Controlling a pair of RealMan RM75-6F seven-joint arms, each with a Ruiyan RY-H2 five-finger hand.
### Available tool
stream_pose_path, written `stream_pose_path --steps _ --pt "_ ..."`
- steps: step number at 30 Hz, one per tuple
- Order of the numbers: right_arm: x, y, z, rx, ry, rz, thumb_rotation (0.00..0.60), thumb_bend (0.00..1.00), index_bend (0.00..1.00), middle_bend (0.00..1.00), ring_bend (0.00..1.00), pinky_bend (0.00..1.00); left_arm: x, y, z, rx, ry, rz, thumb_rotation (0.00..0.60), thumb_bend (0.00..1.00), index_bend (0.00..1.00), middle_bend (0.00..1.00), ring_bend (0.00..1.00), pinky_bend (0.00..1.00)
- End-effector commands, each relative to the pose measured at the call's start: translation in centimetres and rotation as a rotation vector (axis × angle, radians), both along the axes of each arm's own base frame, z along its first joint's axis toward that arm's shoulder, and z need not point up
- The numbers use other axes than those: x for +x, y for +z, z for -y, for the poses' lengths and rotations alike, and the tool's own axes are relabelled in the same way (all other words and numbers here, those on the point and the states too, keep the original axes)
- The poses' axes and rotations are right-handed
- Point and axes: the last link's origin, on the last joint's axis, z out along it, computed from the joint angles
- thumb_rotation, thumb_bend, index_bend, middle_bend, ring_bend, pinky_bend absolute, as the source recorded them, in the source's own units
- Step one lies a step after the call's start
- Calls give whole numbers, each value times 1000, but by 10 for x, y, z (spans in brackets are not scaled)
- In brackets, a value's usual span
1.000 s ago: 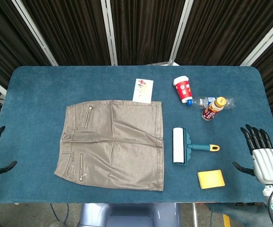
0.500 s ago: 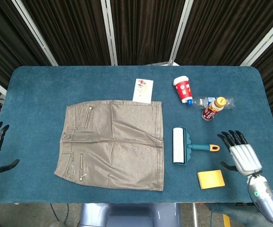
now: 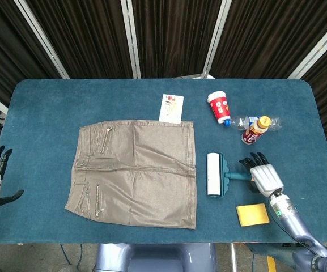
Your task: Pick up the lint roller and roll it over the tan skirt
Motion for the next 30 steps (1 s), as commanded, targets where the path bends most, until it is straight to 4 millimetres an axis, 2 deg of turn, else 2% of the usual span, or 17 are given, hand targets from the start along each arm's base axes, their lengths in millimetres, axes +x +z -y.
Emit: stream_pose_path --steps 1,15,20,24,26,28,30 --pt "3 -7 2 16 10 -12 600 386 173 161 14 42 0 0 0 1 1 0 600 0 0 0 0 0" --pt "7 -29 4 39 44 -33 600 394 176 162 25 59 -2 -1 -2 -1 6 -5 600 0 0 0 0 0" --pt "5 -35 7 44 55 -61 600 412 198 188 63 96 -2 -1 -2 -3 6 -4 600 0 0 0 0 0" --pt "3 -37 9 37 69 -75 600 455 243 248 139 197 -3 0 -3 -1 12 -2 600 0 0 0 0 0" --pt "2 -37 11 29 79 -83 600 500 281 308 208 263 -3 0 -3 -1 13 -1 600 0 0 0 0 0" --pt "2 -37 12 18 92 -88 600 570 345 386 290 335 -3 0 -3 -3 14 1 600 0 0 0 0 0" --pt "3 -36 12 10 107 -81 600 640 384 424 327 377 -4 0 -3 -4 14 2 600 0 0 0 0 0"
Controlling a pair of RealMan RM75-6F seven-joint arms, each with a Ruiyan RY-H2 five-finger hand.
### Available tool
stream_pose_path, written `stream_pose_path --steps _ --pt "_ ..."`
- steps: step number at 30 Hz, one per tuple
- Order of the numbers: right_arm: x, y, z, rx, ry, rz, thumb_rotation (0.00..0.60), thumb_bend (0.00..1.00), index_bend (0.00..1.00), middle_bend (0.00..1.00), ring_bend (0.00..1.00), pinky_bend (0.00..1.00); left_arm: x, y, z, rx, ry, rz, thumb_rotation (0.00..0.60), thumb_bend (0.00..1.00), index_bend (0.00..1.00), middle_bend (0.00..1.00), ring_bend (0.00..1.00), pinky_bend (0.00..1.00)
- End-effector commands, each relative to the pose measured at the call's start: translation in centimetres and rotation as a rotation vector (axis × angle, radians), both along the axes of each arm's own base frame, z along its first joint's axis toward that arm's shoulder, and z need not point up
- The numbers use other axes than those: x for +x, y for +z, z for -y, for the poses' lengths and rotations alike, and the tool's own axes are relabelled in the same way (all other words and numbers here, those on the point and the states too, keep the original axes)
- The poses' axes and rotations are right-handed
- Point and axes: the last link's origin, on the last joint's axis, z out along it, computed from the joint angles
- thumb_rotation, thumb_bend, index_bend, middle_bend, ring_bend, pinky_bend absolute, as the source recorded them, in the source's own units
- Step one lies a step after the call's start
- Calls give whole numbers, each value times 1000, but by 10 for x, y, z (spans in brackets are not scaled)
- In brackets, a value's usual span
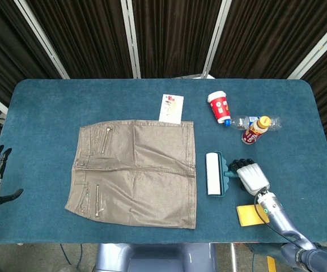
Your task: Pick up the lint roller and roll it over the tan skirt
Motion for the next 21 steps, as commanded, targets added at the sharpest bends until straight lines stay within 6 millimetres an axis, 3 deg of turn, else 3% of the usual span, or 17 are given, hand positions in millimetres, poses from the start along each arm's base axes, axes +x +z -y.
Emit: stream_pose_path --steps 1,7,13,21 --pt "3 0 0 -7 22 17 600 680 398 436 339 392 0 0 0 -1 1 1 600 0 0 0 0 0" --pt "16 11 2 -27 81 95 600 820 423 451 355 409 1 1 -1 -2 -1 8 600 0 0 0 0 0" --pt "45 24 8 -31 155 136 600 855 425 451 354 409 3 3 0 0 -10 18 600 0 0 0 0 0" --pt "127 25 19 -3 333 105 600 875 426 452 354 409 3 6 0 -2 -16 36 600 0 0 0 0 0"
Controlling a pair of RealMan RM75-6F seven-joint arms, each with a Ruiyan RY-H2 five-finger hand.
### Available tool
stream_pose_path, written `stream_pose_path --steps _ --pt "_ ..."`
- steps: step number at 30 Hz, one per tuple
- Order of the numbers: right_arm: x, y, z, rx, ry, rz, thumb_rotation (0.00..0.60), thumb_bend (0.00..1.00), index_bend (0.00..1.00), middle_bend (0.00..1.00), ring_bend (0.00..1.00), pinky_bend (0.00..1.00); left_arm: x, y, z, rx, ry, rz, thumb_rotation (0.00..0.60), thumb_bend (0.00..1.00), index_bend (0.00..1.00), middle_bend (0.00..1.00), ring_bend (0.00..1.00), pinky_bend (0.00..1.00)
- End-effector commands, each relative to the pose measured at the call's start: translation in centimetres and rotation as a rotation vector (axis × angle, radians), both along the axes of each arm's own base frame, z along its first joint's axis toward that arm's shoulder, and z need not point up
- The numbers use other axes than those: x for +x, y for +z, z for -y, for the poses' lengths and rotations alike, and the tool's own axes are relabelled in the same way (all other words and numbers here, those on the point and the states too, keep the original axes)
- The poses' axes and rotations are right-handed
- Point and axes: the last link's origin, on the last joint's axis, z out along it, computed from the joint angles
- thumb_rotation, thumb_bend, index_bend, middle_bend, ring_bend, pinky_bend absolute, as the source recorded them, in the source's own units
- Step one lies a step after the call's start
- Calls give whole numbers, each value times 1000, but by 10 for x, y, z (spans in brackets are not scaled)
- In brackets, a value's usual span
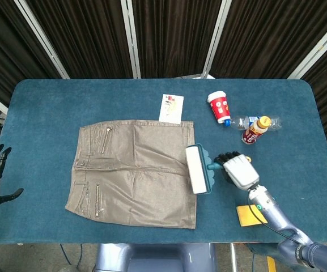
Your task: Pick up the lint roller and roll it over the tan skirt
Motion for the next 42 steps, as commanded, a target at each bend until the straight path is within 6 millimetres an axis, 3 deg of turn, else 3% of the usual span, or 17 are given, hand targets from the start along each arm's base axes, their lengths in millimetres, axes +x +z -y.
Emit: stream_pose_path --steps 1,7,12,19,25,30,34,42 --pt "58 -1 8 9 132 -61 600 878 426 452 355 409 0 1 0 0 -1 5 600 0 0 0 0 0" --pt "106 -29 6 54 228 -125 600 886 426 452 354 409 -2 3 -1 0 7 16 600 0 0 0 0 0" --pt "136 -58 0 89 280 -174 600 904 426 452 357 412 -7 6 -3 0 22 22 600 0 0 0 0 0" --pt "159 -98 -17 139 352 -246 600 910 426 452 357 413 -9 8 -5 2 29 30 600 0 0 0 0 0" --pt "172 -119 -27 139 390 -287 600 920 426 452 361 415 -11 6 -7 -8 37 23 600 0 0 0 0 0" --pt "171 -126 -22 104 384 -332 600 920 426 452 361 415 -10 5 -8 -8 36 22 600 0 0 0 0 0" --pt "159 -124 -13 47 400 -415 600 921 428 454 367 417 -11 5 -8 -7 38 23 600 0 0 0 0 0" --pt "124 -99 15 -92 426 -588 600 923 428 455 369 421 -10 4 -9 -10 37 23 600 0 0 0 0 0"
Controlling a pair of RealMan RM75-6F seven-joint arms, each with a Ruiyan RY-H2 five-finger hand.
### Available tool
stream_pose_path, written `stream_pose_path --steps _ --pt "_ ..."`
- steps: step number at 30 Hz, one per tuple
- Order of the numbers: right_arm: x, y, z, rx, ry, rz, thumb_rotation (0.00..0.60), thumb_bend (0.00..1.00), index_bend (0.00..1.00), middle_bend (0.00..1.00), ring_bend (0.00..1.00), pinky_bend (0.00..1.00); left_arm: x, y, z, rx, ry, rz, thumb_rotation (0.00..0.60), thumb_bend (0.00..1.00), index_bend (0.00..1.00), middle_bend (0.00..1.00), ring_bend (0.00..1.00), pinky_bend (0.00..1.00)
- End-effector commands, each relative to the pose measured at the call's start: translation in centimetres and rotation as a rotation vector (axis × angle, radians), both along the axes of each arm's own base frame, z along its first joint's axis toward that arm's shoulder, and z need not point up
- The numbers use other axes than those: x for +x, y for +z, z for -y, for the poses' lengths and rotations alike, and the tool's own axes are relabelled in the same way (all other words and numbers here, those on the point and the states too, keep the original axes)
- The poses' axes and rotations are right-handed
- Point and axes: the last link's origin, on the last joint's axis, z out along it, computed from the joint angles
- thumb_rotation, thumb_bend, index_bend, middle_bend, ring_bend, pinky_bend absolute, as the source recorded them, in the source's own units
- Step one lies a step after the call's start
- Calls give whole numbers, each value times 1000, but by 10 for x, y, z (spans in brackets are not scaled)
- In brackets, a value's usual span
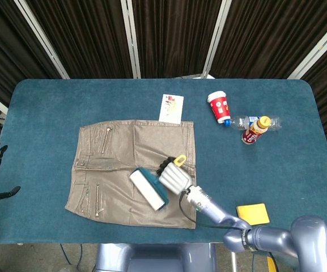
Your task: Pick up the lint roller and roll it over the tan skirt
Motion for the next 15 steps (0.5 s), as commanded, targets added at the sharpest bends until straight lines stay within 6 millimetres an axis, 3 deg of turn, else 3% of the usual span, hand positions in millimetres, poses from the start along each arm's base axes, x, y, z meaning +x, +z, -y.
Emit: stream_pose_path --steps 1,10,15 --pt "-15 15 13 -64 16 -57 600 924 428 455 369 420 0 -1 0 -3 0 1 600 0 0 0 0 0" --pt "-49 48 38 -166 34 -196 600 923 429 454 369 420 5 -3 0 -10 -13 2 600 0 0 0 0 0" --pt "-49 50 36 -166 43 -195 600 924 431 456 369 421 6 -4 1 -12 -17 4 600 0 0 0 0 0"
